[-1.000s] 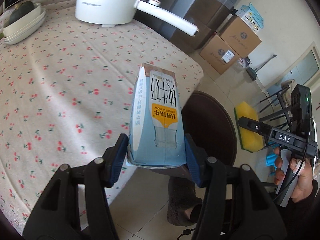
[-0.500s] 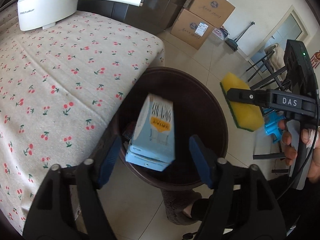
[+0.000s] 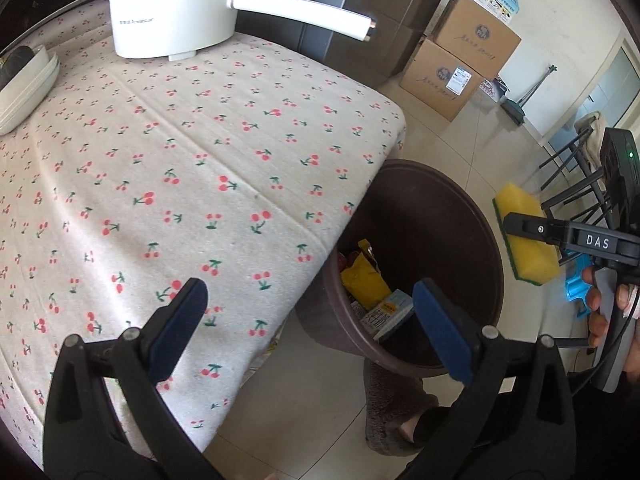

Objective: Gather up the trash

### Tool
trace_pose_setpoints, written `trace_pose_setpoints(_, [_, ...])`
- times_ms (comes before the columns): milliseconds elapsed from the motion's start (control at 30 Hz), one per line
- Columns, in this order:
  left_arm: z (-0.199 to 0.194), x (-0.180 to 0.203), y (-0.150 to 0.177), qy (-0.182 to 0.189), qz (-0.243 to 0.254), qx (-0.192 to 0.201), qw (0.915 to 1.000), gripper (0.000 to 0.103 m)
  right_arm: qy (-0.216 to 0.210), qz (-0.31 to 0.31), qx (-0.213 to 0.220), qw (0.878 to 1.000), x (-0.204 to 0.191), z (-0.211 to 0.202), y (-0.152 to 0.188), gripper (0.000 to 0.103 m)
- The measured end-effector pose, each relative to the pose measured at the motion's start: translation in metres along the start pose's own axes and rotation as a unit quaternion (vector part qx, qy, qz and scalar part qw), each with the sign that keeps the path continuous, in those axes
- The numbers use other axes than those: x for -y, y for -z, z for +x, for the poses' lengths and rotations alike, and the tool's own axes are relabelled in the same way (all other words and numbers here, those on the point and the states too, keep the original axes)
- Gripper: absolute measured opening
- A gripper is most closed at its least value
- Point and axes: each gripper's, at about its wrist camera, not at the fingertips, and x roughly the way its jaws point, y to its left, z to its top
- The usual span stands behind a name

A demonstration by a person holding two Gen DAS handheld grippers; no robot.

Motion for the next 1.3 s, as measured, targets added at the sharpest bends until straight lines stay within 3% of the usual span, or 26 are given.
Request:
trace_pose_setpoints(200, [-0.016, -0.022, 0.001, -0.014, -0.019, 0.007, 0.9997, 0.102, 0.016, 0.003, -0.008, 1.000, -0.009, 0.008, 0.000, 0.073])
trace_pose_setpoints(333, [-0.025, -0.034, 0.006, -0.024, -0.036, 0.007, 0.9990, 0.102, 0.024, 0.023, -0.012, 0.999, -0.012, 0.010, -0.002, 0.083])
trace_pose_setpoints(500, [-0.047, -0.047, 0.012, -0.031, -0.064, 0.021, 0.9973, 0.102, 0.025, 0.021, -0.006, 0.999, -0.026, 0.005, 0.001, 0.084])
trace_pose_setpoints(633, [-0.067, -0.049, 0.021, -0.044, -0.065, 0.037, 0.9962, 0.102, 0.018, -0.008, 0.018, 1.000, -0.051, -0.011, 0.009, 0.085])
trace_pose_setpoints(833, [-0.102, -0.043, 0.044, -0.127, -0.051, 0.074, 0.9878, 0.102, 0.018, -0.088, 0.071, 0.993, -0.095, -0.042, 0.040, 0.086])
trace_pose_setpoints(1000, [-0.128, -0.034, 0.065, -0.153, -0.062, 0.099, 0.9814, 0.102, 0.024, -0.150, 0.111, 0.982, -0.124, -0.063, 0.072, 0.086])
trace_pose_setpoints(1300, [-0.162, -0.030, 0.094, -0.186, -0.096, 0.145, 0.9671, 0.102, 0.009, -0.182, 0.166, 0.969, -0.151, -0.088, 0.113, 0.091])
